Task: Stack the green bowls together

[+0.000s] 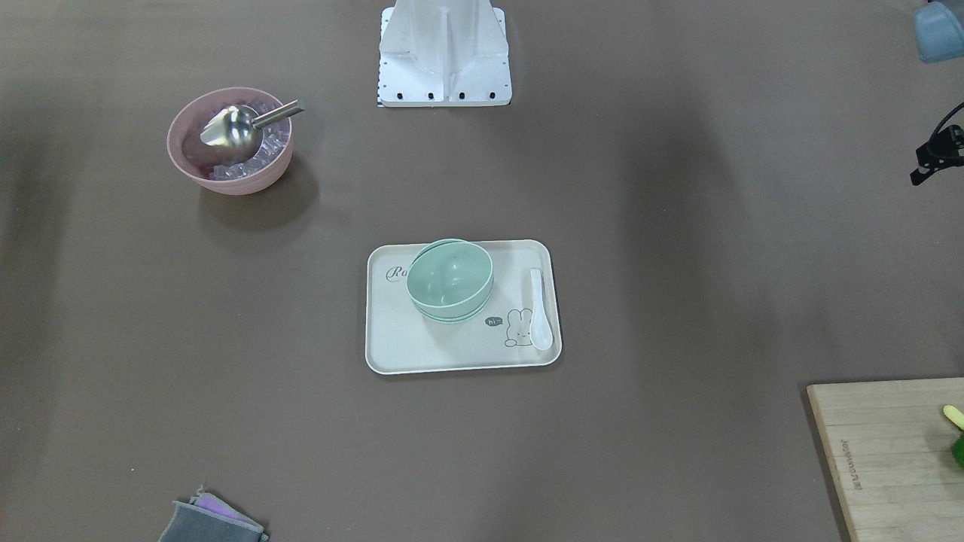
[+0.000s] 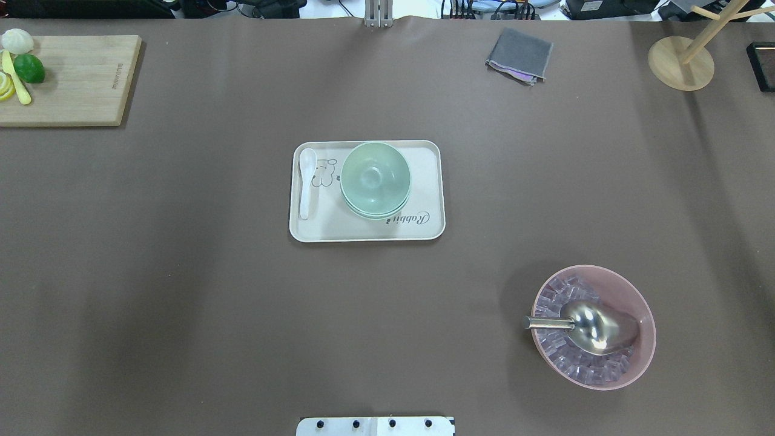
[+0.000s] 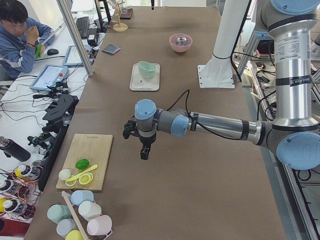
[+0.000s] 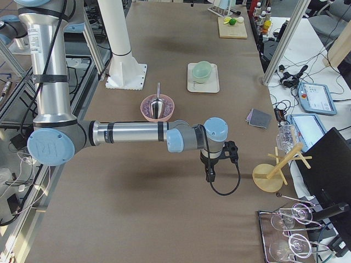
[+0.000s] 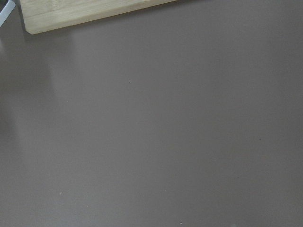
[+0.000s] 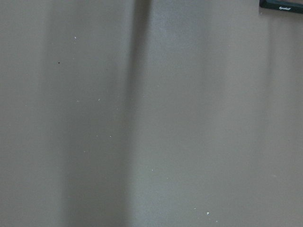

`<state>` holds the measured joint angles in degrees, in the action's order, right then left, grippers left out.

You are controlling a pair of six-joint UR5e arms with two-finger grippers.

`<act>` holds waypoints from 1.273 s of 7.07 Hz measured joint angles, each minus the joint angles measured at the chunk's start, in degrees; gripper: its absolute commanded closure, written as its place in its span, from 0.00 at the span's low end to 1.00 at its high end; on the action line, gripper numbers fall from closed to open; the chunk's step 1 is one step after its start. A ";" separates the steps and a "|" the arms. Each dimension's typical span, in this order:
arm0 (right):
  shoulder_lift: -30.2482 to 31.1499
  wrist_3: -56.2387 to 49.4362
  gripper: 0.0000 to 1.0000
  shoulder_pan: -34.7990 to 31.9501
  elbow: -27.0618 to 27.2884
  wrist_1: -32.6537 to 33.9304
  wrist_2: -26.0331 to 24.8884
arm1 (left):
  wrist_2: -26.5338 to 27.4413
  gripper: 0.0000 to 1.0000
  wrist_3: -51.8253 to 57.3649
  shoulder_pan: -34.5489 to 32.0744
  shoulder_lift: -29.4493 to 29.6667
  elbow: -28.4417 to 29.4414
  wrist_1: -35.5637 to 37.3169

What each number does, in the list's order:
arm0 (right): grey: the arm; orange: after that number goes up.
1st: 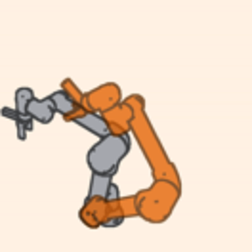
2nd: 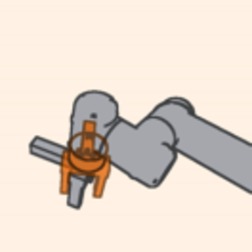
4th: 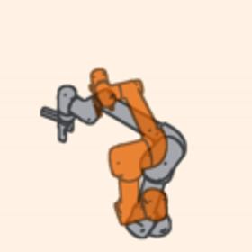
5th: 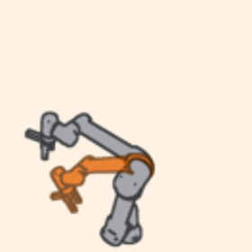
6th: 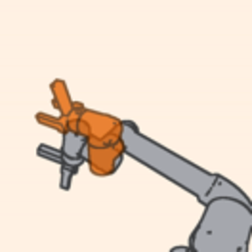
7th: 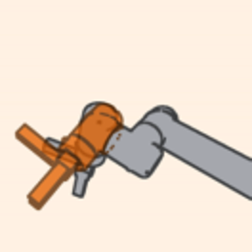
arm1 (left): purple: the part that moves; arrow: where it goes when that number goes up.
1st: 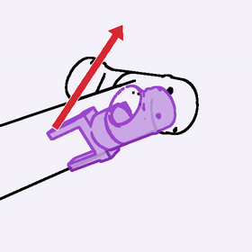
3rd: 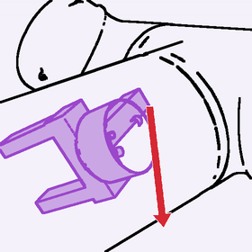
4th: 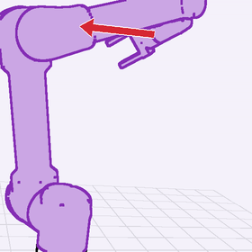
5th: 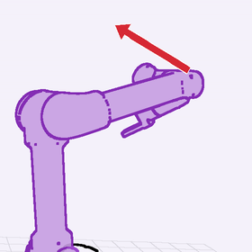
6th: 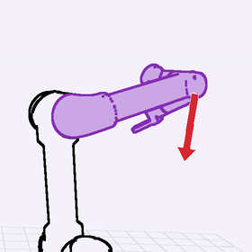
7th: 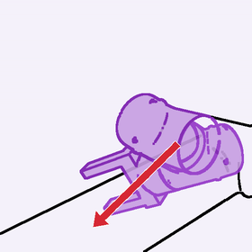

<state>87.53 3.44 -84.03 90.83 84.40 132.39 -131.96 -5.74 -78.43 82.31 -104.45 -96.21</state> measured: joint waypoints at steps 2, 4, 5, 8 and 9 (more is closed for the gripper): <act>0.20 -0.15 0.00 -0.06 1.07 1.50 0.67 | -0.18 0.02 0.04 -0.01 -0.21 -0.30 -0.29; 0.71 -0.18 0.00 -0.08 1.37 1.85 2.90 | -0.35 0.02 -0.17 -0.02 -0.05 -0.92 -0.56; 0.79 -0.18 0.00 -0.06 1.50 1.89 3.20 | -0.38 0.02 -0.21 -0.02 0.06 -1.27 -0.59; 0.78 -0.19 0.00 0.07 1.67 1.85 3.05 | -1.24 0.02 -0.33 0.00 -0.06 -1.93 -0.56; 0.78 -0.18 0.00 0.09 1.68 1.81 3.02 | -1.92 0.02 -0.37 0.02 -0.08 -1.85 -0.56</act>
<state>88.31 3.25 -83.94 92.50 86.21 135.41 -133.88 -6.12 -78.41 82.23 -106.30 -96.77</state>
